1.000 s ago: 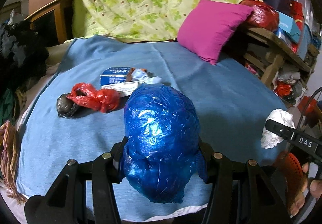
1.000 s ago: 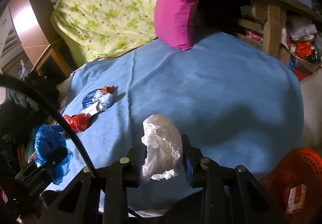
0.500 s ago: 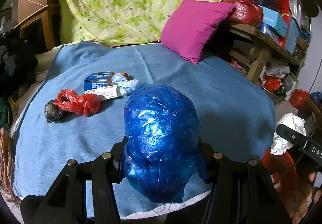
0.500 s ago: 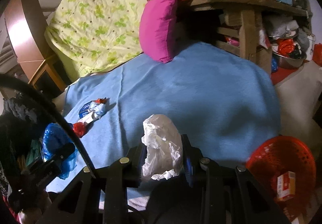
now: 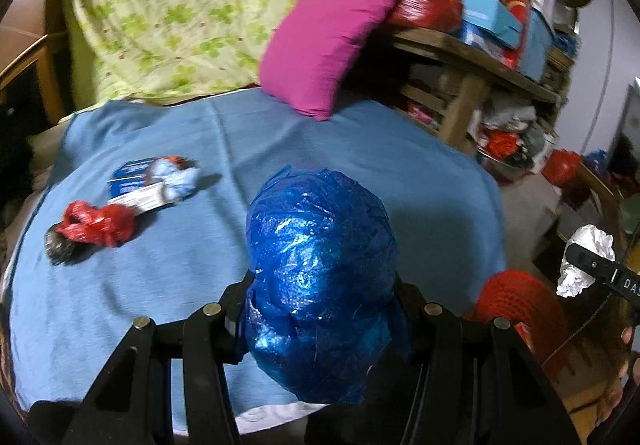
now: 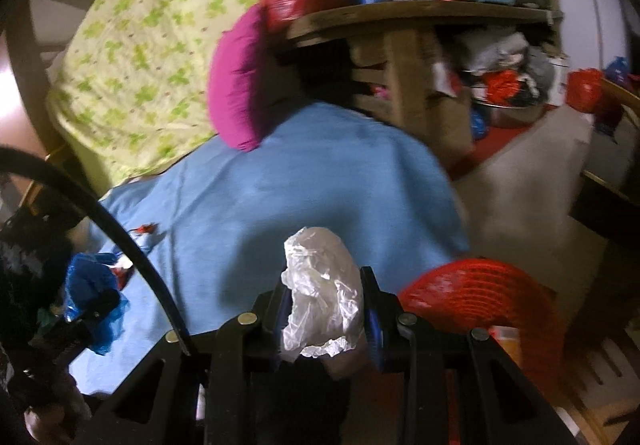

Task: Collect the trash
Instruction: 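Carry the blue and white bags to the red basket and release both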

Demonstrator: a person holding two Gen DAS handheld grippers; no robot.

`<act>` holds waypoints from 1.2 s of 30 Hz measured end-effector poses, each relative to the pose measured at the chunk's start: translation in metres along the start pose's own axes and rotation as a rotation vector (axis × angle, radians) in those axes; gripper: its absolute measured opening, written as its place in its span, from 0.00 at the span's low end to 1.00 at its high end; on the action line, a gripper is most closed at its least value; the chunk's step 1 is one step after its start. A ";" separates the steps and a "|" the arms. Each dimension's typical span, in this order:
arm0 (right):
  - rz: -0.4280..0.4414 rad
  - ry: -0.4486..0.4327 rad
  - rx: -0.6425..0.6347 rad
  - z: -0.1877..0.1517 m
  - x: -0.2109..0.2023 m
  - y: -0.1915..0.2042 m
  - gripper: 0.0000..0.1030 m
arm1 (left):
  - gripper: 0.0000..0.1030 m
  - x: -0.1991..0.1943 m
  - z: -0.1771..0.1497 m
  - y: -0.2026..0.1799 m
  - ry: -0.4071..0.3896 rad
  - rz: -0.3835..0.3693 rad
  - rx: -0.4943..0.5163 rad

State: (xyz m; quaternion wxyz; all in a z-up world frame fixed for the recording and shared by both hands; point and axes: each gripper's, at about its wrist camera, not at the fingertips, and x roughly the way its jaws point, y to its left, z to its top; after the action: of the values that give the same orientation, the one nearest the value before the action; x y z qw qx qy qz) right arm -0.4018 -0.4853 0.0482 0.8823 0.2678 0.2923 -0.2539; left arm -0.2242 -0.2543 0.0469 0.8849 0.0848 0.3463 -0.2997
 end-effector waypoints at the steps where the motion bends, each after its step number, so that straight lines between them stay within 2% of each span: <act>1: -0.022 0.000 0.013 -0.001 -0.002 -0.012 0.32 | 0.54 0.002 0.000 -0.006 0.004 -0.013 0.010; 9: -0.151 0.026 0.101 -0.018 -0.010 -0.085 0.32 | 0.54 0.012 0.004 -0.069 0.031 -0.122 0.105; 20: -0.202 0.154 0.177 -0.046 0.013 -0.137 0.34 | 0.54 0.015 0.007 -0.144 0.051 -0.238 0.217; 21: -0.200 0.175 0.182 -0.049 0.017 -0.139 0.36 | 0.54 0.015 0.006 -0.148 0.056 -0.245 0.226; 22: -0.204 0.185 0.186 -0.051 0.020 -0.139 0.43 | 0.54 0.017 0.005 -0.152 0.061 -0.252 0.235; 23: -0.214 0.189 0.192 -0.053 0.021 -0.141 0.62 | 0.54 0.017 0.004 -0.155 0.065 -0.263 0.247; 24: -0.218 0.186 0.200 -0.054 0.021 -0.143 0.67 | 0.54 0.018 0.003 -0.159 0.073 -0.270 0.254; 36: -0.214 0.118 0.262 -0.052 0.002 -0.160 0.68 | 0.55 0.033 -0.009 -0.204 0.144 -0.346 0.330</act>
State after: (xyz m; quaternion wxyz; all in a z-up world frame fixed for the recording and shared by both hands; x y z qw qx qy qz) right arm -0.5171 -0.5698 -0.0409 0.7892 0.3620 0.3347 -0.3662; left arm -0.3304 -0.4306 0.0300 0.7675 0.1888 0.3642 -0.4925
